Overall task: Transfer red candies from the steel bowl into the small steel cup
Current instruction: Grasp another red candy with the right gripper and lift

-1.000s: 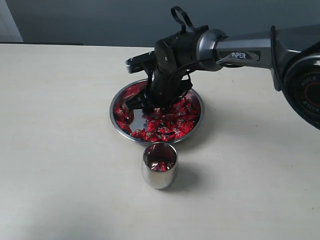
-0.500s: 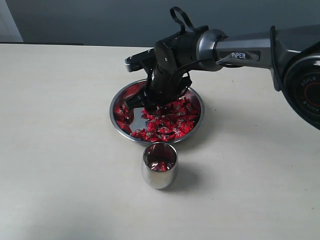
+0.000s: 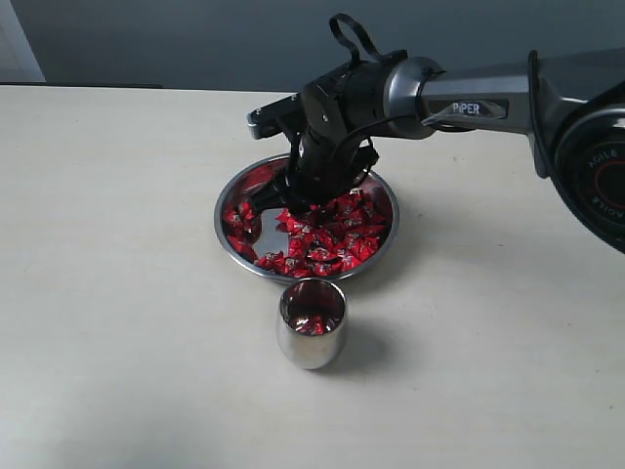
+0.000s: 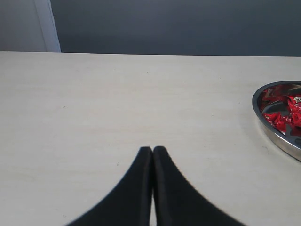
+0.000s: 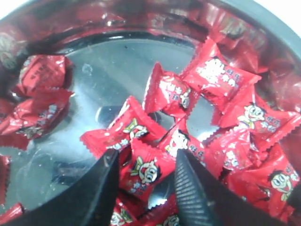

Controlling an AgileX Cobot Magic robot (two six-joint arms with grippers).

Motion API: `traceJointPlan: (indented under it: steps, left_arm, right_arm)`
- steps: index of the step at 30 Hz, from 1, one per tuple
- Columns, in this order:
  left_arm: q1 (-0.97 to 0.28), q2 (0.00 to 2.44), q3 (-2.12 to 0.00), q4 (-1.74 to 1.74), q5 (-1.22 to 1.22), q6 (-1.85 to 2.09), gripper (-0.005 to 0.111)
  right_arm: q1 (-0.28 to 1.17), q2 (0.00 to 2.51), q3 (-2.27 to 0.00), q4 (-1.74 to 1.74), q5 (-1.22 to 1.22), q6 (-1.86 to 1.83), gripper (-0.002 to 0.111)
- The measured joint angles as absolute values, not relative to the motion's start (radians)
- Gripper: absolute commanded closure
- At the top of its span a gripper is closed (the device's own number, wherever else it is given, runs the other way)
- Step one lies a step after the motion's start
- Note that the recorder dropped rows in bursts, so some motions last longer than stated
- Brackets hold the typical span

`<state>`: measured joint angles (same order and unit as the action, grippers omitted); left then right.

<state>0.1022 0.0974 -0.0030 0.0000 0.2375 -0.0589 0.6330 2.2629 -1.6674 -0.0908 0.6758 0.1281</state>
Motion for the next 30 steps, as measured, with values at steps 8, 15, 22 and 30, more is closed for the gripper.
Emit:
traceJointPlan:
  steps: [8,15,22,30]
  left_arm:
    - [0.102,0.097,-0.003,0.0,0.237,-0.059,0.106]
    - [0.102,0.097,-0.003,0.0,0.237,-0.059,0.106]
    - [0.102,0.097,-0.003,0.0,0.237,-0.059,0.106]
    - [0.102,0.097,-0.003,0.0,0.237,-0.059,0.106]
  right_arm:
    - [0.633,2.263,-1.667,-0.091,0.683,0.131,0.07]
    - [0.633,2.263,-1.667,-0.045,0.708,0.134,0.07]
    - [0.633,2.297,-1.667,-0.041,0.708,0.134,0.07]
    - [0.633,2.3,-1.671,-0.034,0.699,0.134,0.096]
